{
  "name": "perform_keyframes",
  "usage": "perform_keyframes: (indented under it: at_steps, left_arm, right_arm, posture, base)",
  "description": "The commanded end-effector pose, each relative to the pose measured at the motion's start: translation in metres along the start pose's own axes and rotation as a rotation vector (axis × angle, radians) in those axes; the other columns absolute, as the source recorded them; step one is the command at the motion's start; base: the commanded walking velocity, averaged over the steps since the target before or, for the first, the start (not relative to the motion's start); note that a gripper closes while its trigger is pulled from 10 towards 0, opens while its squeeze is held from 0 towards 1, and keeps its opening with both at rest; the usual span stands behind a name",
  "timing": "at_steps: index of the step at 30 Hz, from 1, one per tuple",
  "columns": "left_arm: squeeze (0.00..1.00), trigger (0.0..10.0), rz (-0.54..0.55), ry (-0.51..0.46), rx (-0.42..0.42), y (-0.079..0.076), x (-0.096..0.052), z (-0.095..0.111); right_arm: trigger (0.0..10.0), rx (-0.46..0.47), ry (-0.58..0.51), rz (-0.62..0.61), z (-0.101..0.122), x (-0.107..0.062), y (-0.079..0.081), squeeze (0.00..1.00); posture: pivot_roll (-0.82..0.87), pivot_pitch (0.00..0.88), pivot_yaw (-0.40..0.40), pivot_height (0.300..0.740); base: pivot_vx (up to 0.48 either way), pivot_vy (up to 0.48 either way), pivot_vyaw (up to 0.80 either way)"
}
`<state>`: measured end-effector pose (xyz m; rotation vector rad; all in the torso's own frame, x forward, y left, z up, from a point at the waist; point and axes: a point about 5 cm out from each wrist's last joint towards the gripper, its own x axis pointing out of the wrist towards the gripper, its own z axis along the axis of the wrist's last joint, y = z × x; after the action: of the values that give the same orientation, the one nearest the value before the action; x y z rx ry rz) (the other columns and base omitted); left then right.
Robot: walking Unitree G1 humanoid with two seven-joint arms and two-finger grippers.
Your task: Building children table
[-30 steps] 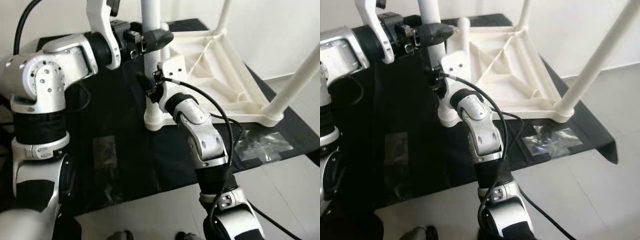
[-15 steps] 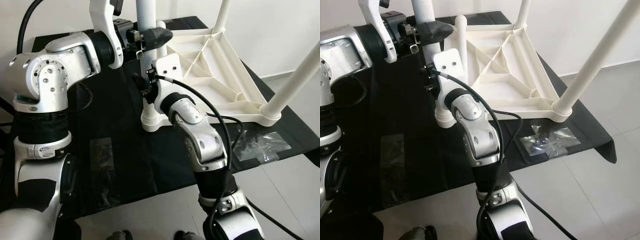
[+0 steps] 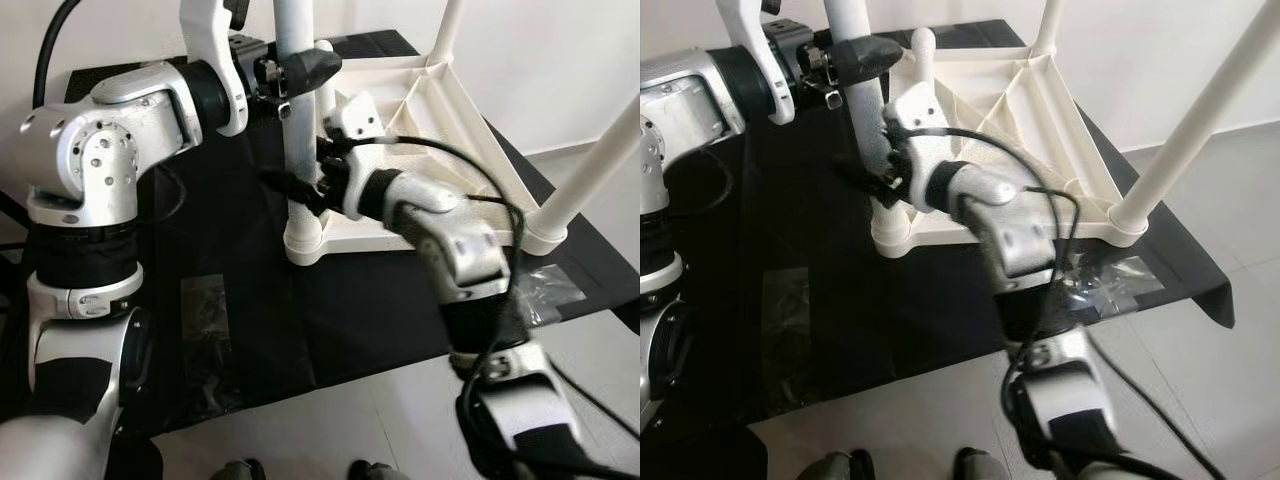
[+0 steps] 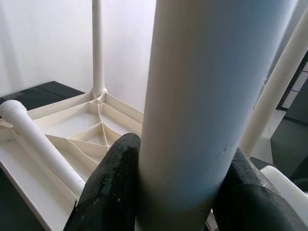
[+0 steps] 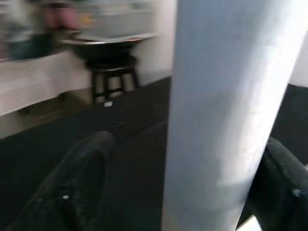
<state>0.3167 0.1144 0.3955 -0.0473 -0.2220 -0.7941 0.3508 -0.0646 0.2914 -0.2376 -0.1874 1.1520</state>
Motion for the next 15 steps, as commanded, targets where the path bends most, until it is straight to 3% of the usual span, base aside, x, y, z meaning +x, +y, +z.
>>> perform_keyframes:
  at_steps: [1,4,8,9,14,15]
  left_arm:
    - [0.0,0.0,-0.022,0.009,-0.029,-0.002,-0.001,-0.002]
    - [0.0,0.0,-0.023,0.01,-0.03,-0.003,-0.002,0.0]
    - [0.0,0.0,-0.024,0.01,-0.03,-0.004,-0.002,0.0]
    - [0.0,0.0,-0.027,0.01,-0.029,-0.005,-0.003,0.001]
    - [0.0,0.0,-0.051,0.021,-0.026,-0.01,-0.009,0.004]
    - [0.0,0.0,-0.053,0.021,-0.026,-0.01,-0.01,0.004]
  right_arm:
    - [10.0,-0.062,-0.04,0.19,0.007,0.009,0.008,1.0]
    - [10.0,-0.094,-0.023,0.227,0.007,0.005,-0.005,1.0]
    - [10.0,-0.106,-0.022,0.235,0.008,0.004,-0.006,1.0]
    - [10.0,-0.113,-0.005,0.239,0.007,0.004,-0.013,0.0]
    - [10.0,-0.111,0.045,0.202,0.007,0.002,-0.036,0.0]
    - [3.3,-0.112,0.054,0.2,0.006,0.003,-0.037,0.0]
  posture:
    - [-0.04,0.222,-0.034,0.74]
    - [-0.03,0.23,-0.034,0.74]
    - [-0.03,0.23,-0.034,0.74]
    - [-0.01,0.243,-0.032,0.74]
    - [0.01,0.259,-0.03,0.74]
    - [0.01,0.261,-0.031,0.74]
  base:
    - [0.0,0.0,0.0]
    - [0.0,0.0,0.0]
    - [0.0,0.0,0.0]
    - [0.0,0.0,0.0]
    - [0.0,0.0,0.0]
    - [0.0,0.0,0.0]
